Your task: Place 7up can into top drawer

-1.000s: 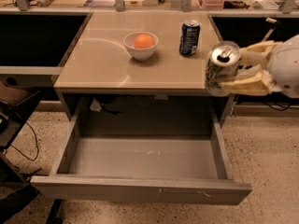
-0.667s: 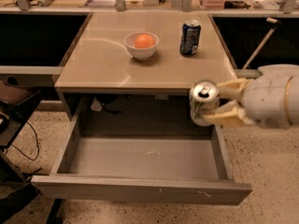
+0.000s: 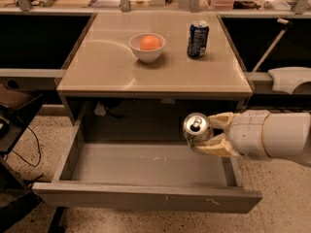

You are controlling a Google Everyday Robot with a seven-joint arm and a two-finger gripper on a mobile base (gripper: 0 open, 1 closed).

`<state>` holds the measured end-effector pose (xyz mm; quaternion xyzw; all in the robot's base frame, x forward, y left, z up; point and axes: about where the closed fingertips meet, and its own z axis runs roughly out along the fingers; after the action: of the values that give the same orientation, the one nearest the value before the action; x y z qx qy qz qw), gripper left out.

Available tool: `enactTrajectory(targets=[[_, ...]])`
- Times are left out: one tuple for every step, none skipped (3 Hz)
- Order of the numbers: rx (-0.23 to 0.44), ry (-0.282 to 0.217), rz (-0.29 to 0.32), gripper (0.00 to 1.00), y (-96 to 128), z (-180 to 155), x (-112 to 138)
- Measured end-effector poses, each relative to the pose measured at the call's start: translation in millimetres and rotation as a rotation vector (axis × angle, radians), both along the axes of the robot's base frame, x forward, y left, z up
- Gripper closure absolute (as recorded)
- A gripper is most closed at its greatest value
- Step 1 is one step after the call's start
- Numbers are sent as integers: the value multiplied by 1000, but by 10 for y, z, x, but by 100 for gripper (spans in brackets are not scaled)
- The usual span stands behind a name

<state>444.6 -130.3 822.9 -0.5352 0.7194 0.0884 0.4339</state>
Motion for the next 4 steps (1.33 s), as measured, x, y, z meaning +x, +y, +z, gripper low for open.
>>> enactTrajectory(targets=[[-47, -3, -24, 100, 20, -292, 131], [-171, -4, -46, 100, 305, -1069, 498], [-172, -2, -43, 100, 299, -1057, 489], [-163, 69, -3, 100, 312, -1202, 649]])
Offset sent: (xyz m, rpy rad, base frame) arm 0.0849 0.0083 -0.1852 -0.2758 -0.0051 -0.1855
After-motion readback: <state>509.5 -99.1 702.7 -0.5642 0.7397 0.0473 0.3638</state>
